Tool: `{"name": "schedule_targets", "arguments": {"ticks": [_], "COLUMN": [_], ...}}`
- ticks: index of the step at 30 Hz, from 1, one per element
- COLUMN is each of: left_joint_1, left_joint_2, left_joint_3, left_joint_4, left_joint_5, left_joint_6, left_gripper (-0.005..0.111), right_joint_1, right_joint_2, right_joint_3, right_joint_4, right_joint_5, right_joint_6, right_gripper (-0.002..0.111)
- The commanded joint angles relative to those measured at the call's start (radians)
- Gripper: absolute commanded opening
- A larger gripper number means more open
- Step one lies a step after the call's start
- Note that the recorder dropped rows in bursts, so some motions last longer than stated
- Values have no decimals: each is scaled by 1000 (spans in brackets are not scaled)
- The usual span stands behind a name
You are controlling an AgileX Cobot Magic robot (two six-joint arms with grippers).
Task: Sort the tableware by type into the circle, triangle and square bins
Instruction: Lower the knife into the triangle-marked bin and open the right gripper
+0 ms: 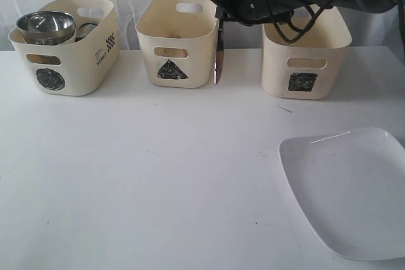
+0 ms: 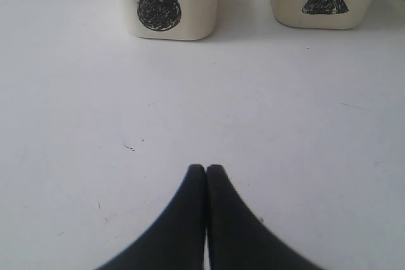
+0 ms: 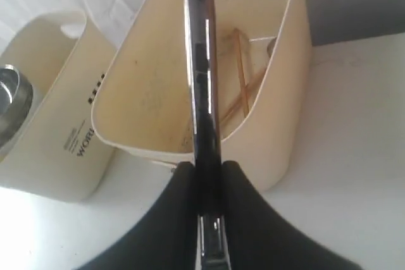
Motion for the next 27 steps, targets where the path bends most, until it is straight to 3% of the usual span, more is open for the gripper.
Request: {"name": "schedule_targets", "arguments": {"ticks": [1, 9, 27], "left_joint_1": [-6, -6, -6], "left_joint_2": [-4, -4, -4], "left_joint_3": [4, 4, 4], "left_joint_4": [-5, -5, -5], "left_joint_5": [2, 2, 2], "left_joint_6": [-1, -1, -1], "left_gripper": [0, 0, 0], "right_joint_1": [-47, -82, -86], "right_joint_2": [9, 51, 307], "right_joint_3": [-1, -3, -403], "right_joint_4": [108, 384, 473], "right_joint_5": [-52, -152, -147], "right_joint_6": [4, 0, -4], "right_gripper": [0, 0, 0]}}
